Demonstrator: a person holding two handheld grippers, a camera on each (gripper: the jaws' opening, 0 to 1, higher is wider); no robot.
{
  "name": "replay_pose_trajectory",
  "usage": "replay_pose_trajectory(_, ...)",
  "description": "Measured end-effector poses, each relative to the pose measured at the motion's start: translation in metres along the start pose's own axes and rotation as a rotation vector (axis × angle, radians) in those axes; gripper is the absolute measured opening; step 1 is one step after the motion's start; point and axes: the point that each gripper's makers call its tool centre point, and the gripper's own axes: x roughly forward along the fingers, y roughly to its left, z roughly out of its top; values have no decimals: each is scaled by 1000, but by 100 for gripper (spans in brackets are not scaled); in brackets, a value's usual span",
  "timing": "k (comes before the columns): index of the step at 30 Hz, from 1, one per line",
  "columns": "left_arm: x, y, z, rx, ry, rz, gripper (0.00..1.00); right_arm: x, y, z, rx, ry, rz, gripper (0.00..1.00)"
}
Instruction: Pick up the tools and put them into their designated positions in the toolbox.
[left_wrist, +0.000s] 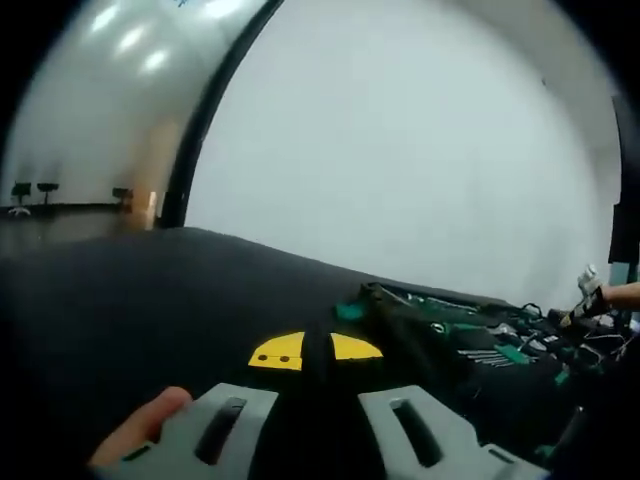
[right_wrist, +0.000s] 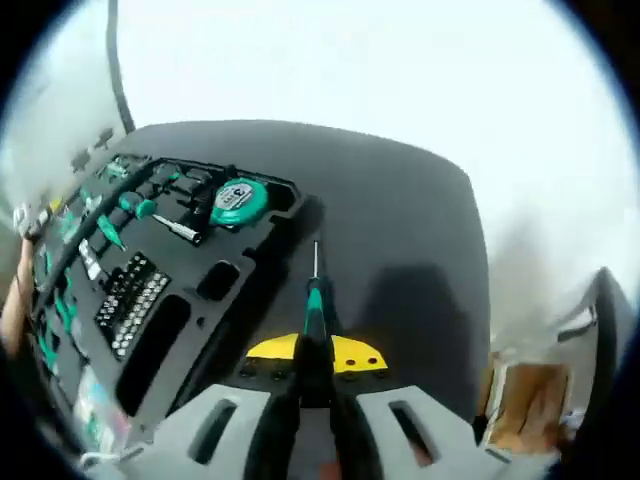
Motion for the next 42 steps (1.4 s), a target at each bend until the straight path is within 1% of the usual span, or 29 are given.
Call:
replay_pose_trajectory(2,-2,1,3,-22,-17,-5,10,-8,2,-7,11,8,13,8)
replay_pose_trajectory(3,-3,1,4,-33,-25,-9,10,-14,3,-12,42,23,16,8)
replay_pose_trajectory(4,-3,1,5,-41,-29,-14,10,-19,2,-12,59,25,29,8)
replay_pose_trajectory(5,-3,0,5,-46,-31,-16,10,-23,-2,-8,75,11,39,8)
replay_pose_trajectory(9,-6,-3,8,-66,-49,-32,10,-53,6,-14,87,-13,22,8)
replay_pose_trajectory(12,-9,-6,12,-92,-71,-49,10,-72,14,-3,122,-52,47,8)
replay_pose_trajectory(13,-8,-6,12,-100,-72,-53,10,-76,13,3,123,-59,51,8)
replay_pose_trajectory(14,-8,-7,12,-105,-68,-55,10,-83,19,7,119,-71,51,8)
replay_pose_trajectory(15,-8,-8,11,-106,-65,-59,10,-90,26,13,110,-93,56,8)
replay_pose_trajectory(16,-7,-10,11,-106,-65,-68,10,-103,45,4,96,-105,64,8)
replay_pose_trajectory(17,-8,-11,11,-105,-65,-73,10,-118,71,-11,81,-114,68,8)
replay_pose_trajectory(19,-9,-13,11,-101,-62,-78,10,-129,81,0,60,-152,74,8)
replay_pose_trajectory(21,-9,-13,11,-107,-66,-83,10,-144,97,13,68,-204,90,8)
replay_pose_trajectory(23,-10,-11,12,-115,-67,-82,10,-159,123,10,70,-237,101,8)
replay_pose_trajectory(24,-10,-11,12,-122,-71,-85,10,-164,129,19,67,-271,109,8)
replay_pose_trajectory(25,-11,-11,12,-126,-72,-86,10,-170,139,24,63,-297,123,8)
replay_pose_trajectory(27,-12,-12,13,-132,-74,-91,10,-182,161,33,49,-326,141,8)
replay_pose_trajectory(28,-12,-13,13,-133,-75,-96,10,-187,171,43,32,-355,145,8)
replay_pose_trajectory(30,-12,-14,12,-133,-73,-102,10,-200,193,59,-2,-417,183,8)
replay_pose_trajectory(32,-13,-15,11,-125,-67,-102,10,-214,211,78,-16,-505,215,8)
replay_pose_trajectory(33,-12,-15,11,-124,-65,-102,10,-225,222,94,-23,-583,232,8)
replay_pose_trajectory(34,-12,-15,11,-124,-67,-103,10,-229,229,99,-24,-612,244,8)
replay_pose_trajectory(35,-13,-14,13,-132,-75,-108,10,-236,240,106,-11,-661,272,8)
replay_pose_trajectory(36,-14,-13,14,-142,-82,-109,10,-243,249,113,13,-714,300,8)
replay_pose_trajectory(37,-16,-12,15,-154,-88,-107,10,-249,256,118,56,-747,330,8)
replay_pose_trajectory(39,-19,-10,18,-177,-108,-107,10,-265,265,134,100,-850,404,8)
replay_pose_trajectory(40,-20,-10,20,-191,-117,-113,10,-273,261,140,151,-889,412,8)
replay_pose_trajectory(41,-21,-10,20,-200,-120,-114,10,-286,259,146,218,-959,437,8)
replay_pose_trajectory(42,-21,-10,20,-203,-119,-113,10,-299,264,149,261,-1026,487,8)
